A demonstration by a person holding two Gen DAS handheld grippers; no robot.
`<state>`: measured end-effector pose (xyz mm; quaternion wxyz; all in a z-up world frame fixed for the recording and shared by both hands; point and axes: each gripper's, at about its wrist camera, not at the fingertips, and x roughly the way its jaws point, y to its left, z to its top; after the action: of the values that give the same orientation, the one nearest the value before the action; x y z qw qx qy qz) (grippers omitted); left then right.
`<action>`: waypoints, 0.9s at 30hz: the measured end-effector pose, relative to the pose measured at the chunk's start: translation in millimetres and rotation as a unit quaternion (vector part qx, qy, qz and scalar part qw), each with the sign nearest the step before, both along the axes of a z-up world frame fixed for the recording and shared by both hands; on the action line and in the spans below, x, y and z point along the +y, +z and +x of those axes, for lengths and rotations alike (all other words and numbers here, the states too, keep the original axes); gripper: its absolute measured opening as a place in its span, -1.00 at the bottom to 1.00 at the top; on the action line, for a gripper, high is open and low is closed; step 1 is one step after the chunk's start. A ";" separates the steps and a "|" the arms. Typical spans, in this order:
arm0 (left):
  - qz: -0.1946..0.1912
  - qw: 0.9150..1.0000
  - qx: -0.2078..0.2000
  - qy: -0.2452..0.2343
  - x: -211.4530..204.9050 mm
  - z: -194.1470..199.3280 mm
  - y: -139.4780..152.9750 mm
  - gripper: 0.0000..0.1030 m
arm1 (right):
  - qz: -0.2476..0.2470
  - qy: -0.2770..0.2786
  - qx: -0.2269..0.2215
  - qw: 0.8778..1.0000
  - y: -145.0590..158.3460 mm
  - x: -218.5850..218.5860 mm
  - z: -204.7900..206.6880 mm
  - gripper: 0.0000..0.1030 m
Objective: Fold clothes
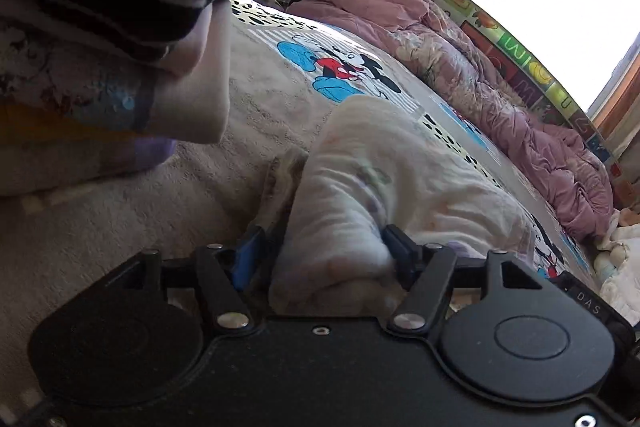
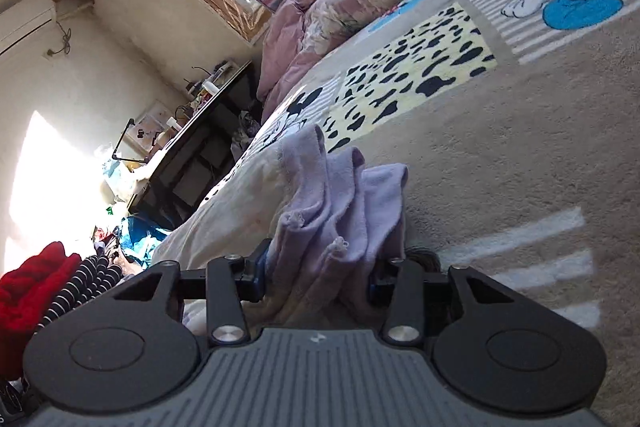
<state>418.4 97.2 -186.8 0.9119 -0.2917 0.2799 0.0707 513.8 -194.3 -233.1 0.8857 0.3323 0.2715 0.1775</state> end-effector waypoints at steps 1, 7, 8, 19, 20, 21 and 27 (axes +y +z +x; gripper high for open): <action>-0.009 1.000 -0.003 0.001 3.2 -2.0 2.7 0.44 | -0.004 -0.001 0.003 1.000 3.4 1.9 -0.3 -0.16; 0.005 0.999 -0.030 -0.020 0.9 -43.4 36.1 0.45 | 0.002 -0.015 -0.003 1.000 33.7 -11.9 -27.1 0.20; 0.017 0.999 -0.034 -0.027 -3.3 -53.6 41.0 0.45 | -0.007 -0.019 -0.003 1.000 38.7 -13.8 -33.4 0.28; 0.109 0.987 -0.026 -0.111 -50.6 -141.2 57.7 0.74 | -0.183 -0.025 0.033 0.982 75.5 -7.5 -145.8 0.86; 0.120 0.986 -0.025 -0.112 -54.0 -146.1 60.1 0.76 | -0.193 -0.026 0.030 0.980 80.0 -7.7 -158.8 0.89; 0.130 0.985 -0.025 -0.113 -57.5 -150.6 62.6 0.80 | -0.200 -0.029 0.028 0.979 83.5 -7.3 -167.9 0.94; 0.187 0.977 -0.035 -0.096 -66.1 -180.7 89.1 1.00 | -0.242 -0.036 0.031 0.969 116.3 -6.4 -221.2 0.99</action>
<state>237.7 31.1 -97.7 0.9620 -0.0899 0.2566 0.0234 292.6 -200.7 -116.8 0.9368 0.1228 0.3213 0.0646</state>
